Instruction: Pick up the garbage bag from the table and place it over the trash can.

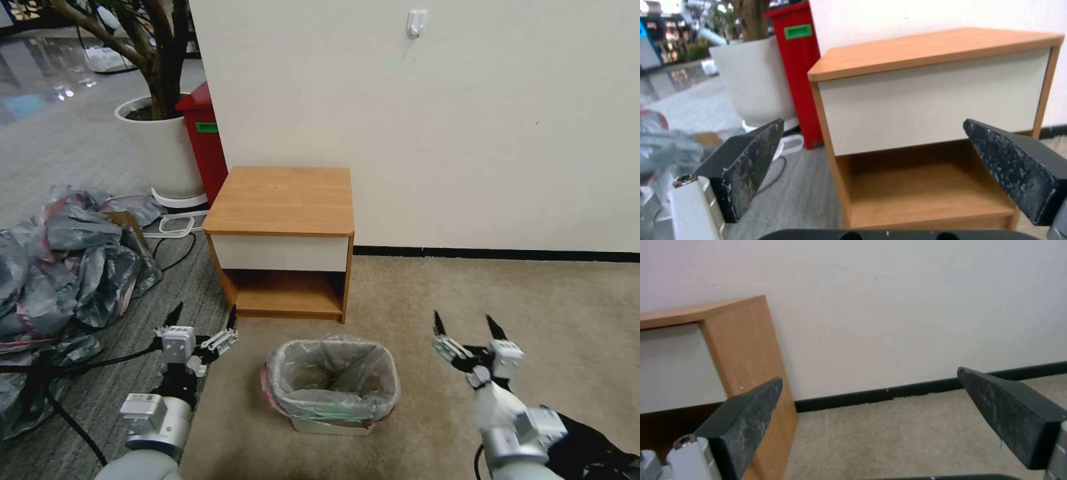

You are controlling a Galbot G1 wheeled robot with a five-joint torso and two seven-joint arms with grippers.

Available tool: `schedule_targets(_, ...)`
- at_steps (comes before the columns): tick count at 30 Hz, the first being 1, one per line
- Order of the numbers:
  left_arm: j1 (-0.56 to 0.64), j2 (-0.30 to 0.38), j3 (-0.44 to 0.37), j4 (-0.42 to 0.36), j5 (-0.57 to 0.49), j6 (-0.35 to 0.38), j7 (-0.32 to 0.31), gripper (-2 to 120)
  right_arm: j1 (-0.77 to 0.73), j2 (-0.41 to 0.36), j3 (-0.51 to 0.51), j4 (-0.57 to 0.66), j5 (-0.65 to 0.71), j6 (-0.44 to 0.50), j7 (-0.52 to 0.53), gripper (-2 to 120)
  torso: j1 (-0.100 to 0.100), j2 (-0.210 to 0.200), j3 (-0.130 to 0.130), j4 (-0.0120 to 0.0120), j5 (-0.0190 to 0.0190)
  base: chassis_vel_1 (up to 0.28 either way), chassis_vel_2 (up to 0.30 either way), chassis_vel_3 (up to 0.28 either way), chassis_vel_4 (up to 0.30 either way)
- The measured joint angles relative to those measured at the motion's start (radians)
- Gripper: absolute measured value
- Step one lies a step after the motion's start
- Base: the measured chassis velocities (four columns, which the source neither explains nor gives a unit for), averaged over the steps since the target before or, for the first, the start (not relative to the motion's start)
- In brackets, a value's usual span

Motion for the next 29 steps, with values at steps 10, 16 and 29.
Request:
schedule_targets(10, -0.001, -0.025, 0.032, 0.016, 0.04, 0.069, -0.008, 100, -0.008, 0.003, 0.02, -0.013, 0.013, 0.013, -0.025, 100, 0.0, 0.0, 0.0, 0.0001, 0.0, 0.0, 0.0, 0.0, 0.0)
schedule_targets(16, -0.001, -0.025, 0.034, 0.016, 0.039, 0.072, -0.012, 100, -0.006, 0.002, 0.019, -0.013, 0.013, 0.01, -0.026, 100, 0.0, 0.0, 0.0, 0.0001, 0.0, 0.0, 0.0, 0.0, 0.0)
schedule_targets(29, -0.001, -0.025, 0.036, 0.017, 0.037, 0.074, -0.014, 100, -0.005, 0.001, 0.018, -0.013, 0.014, 0.006, -0.026, 100, 0.0, 0.0, 0.0, 0.0, 0.0, 0.0, 0.0, 0.0, 0.0)
